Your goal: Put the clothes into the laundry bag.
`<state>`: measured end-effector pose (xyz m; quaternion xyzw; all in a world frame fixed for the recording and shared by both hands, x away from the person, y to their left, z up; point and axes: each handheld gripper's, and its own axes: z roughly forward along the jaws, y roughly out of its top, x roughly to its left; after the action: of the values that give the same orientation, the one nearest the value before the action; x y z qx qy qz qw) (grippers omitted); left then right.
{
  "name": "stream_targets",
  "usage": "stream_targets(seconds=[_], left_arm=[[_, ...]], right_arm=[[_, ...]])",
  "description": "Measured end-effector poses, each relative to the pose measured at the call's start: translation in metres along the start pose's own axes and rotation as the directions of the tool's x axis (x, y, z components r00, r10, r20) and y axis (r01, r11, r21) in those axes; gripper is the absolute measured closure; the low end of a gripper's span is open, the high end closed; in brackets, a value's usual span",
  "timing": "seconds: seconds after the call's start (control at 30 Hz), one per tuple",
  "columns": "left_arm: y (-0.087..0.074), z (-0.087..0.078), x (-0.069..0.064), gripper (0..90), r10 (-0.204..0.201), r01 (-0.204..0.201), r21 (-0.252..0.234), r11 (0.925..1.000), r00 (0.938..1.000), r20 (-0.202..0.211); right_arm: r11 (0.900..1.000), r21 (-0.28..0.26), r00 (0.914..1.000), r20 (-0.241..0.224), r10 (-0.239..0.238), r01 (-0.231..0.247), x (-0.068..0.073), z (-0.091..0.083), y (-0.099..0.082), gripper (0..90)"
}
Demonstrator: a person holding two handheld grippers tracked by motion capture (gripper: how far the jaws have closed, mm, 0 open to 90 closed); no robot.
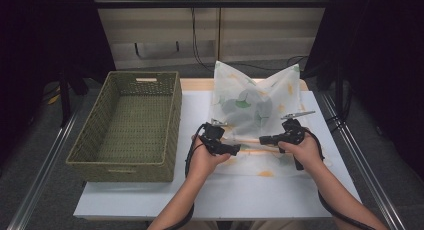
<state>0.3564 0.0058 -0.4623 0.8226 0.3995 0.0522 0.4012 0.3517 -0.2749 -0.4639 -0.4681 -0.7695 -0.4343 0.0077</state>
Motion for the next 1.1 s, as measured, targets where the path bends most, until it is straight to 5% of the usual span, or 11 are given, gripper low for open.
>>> stream_targets(seconds=[1.1], left_arm=[[-0.01, -0.017, 0.019, 10.4, -0.05, 0.049, -0.006, 0.9988, 0.9969, -0.061]], right_arm=[[0.9995, -0.025, 0.9998, 0.009, -0.018, 0.019, -0.008, -0.013, -0.024, 89.2]])
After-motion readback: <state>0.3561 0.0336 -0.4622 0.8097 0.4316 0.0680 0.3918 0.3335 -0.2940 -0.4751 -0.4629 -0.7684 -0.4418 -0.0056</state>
